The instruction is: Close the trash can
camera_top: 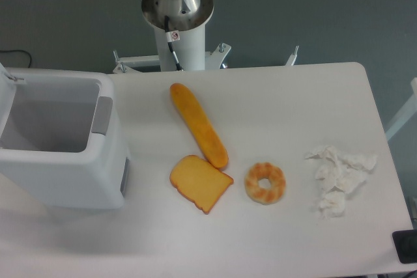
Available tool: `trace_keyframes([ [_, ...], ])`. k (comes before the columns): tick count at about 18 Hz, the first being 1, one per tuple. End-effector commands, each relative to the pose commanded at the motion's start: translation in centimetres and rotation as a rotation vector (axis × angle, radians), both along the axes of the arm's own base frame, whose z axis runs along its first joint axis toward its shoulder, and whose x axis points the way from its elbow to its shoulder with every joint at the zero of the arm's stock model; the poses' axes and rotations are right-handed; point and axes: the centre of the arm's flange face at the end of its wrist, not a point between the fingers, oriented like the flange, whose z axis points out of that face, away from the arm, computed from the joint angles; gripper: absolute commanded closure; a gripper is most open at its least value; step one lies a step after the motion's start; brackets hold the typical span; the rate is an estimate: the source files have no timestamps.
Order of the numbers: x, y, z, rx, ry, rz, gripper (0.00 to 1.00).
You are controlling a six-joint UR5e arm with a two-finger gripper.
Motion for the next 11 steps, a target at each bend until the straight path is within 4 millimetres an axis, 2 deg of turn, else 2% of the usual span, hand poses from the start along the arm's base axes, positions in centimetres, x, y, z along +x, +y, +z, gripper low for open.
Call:
trace_keyframes([
  [6, 1.0, 3.6, -2.4, -0.04, -0.012, -0.038, 0.0],
  [11, 1.0, 4.1, -2.9, -0.05, -0.015, -0.041, 0.0],
])
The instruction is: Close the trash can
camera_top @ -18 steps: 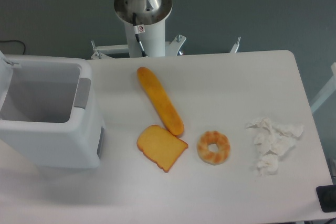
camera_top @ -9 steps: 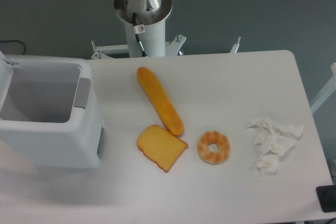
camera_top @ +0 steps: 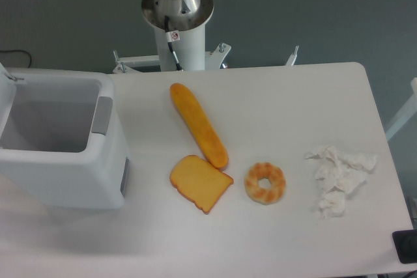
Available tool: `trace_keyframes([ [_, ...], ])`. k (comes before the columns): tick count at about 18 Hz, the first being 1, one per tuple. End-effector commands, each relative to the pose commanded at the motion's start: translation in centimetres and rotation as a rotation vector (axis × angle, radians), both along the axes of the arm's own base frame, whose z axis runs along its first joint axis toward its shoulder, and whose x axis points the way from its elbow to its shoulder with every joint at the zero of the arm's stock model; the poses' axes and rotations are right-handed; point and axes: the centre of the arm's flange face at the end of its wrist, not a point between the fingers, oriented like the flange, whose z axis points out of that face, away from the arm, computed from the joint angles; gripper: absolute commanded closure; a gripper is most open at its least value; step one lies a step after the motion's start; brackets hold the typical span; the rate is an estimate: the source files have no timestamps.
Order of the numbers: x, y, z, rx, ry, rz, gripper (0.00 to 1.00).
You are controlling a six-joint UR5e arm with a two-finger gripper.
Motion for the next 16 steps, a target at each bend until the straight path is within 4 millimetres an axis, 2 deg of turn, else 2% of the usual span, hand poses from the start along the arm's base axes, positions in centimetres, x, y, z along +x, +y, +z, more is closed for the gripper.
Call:
trace_keyframes([
  [4, -0.2, -0.1, 0.7, 0.007, 0.008, 0.012, 0.0],
  [8, -1.2, 0.1, -0.6, -0.037, 0.11, 0.08, 0.0],
  [12, -1.6, -0.1, -0.3, -0.035, 0.123, 0.095, 0.0],
  [16, -3.5, -0.5, -0.5, -0.059, 0.203, 0.171, 0.0],
])
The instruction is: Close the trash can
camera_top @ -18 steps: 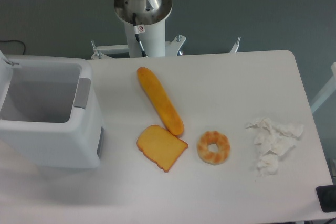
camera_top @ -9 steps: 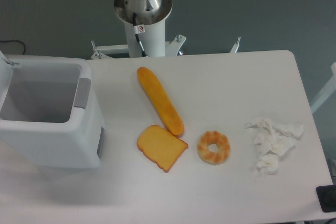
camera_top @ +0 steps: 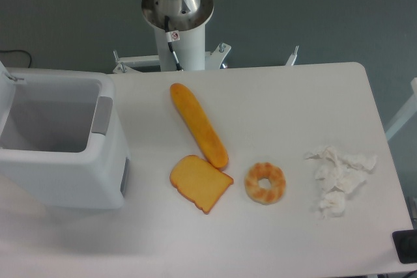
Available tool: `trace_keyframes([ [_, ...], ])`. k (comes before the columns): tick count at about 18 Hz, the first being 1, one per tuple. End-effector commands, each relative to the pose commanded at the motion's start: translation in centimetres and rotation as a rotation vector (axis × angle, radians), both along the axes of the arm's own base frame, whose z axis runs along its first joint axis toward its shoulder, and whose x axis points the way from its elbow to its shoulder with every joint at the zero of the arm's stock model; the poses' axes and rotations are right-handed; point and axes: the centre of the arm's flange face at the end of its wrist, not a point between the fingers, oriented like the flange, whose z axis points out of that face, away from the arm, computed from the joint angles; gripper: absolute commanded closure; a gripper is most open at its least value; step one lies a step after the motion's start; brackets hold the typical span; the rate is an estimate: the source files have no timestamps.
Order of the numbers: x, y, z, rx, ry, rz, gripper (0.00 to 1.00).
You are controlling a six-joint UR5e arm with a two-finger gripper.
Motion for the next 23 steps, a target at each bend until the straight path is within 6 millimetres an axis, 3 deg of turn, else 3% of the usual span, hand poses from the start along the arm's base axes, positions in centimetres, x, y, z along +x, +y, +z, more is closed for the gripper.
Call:
trace_keyframes([
  [5, -3.7, -0.8, 0.5, 0.011, 0.014, 0.069, 0.0],
  [9, -7.8, -2.9, 1.1, 0.027, 0.074, 0.155, 0.0],
  [16, -10.3, -3.8, 0.2, -0.017, 0.168, 0.239, 0.0],
  [23, -11.3, -3.6, 0.1, -0.022, 0.179, 0.254, 0.0],
])
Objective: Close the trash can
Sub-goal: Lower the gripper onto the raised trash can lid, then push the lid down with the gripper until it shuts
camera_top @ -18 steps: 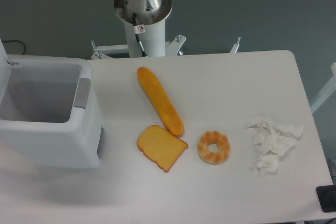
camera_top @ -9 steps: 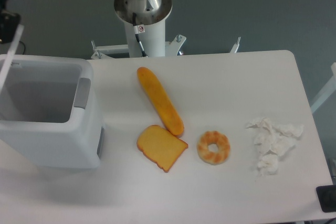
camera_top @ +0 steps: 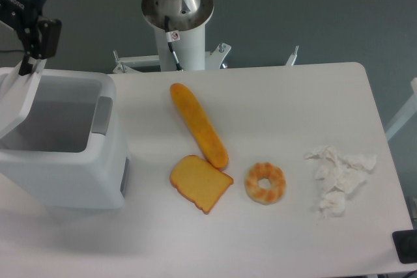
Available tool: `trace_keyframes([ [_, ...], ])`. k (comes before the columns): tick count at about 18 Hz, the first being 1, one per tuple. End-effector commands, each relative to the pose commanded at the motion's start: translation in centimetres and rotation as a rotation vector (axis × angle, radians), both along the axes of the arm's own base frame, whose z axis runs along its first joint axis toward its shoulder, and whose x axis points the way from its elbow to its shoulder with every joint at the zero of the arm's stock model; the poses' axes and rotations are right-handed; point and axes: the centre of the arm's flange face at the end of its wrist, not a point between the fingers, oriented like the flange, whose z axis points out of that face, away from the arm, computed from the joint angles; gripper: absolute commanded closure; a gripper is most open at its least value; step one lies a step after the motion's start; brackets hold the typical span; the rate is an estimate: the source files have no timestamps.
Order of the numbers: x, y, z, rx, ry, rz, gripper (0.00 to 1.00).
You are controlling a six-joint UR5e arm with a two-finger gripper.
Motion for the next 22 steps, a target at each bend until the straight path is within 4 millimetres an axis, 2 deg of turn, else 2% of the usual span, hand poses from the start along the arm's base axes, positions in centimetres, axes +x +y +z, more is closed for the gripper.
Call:
trace_keyframes([
  [4, -0.7, 0.0, -0.8, -0.025, 0.051, 0.004, 0.0],
  [7, -1.9, 0.2, -1.0, -0.028, 0.05, 0.023, 0.0],
  [22, -2.5, 1.2, -2.9, -0.056, 0.048, -0.002, 0.0],
])
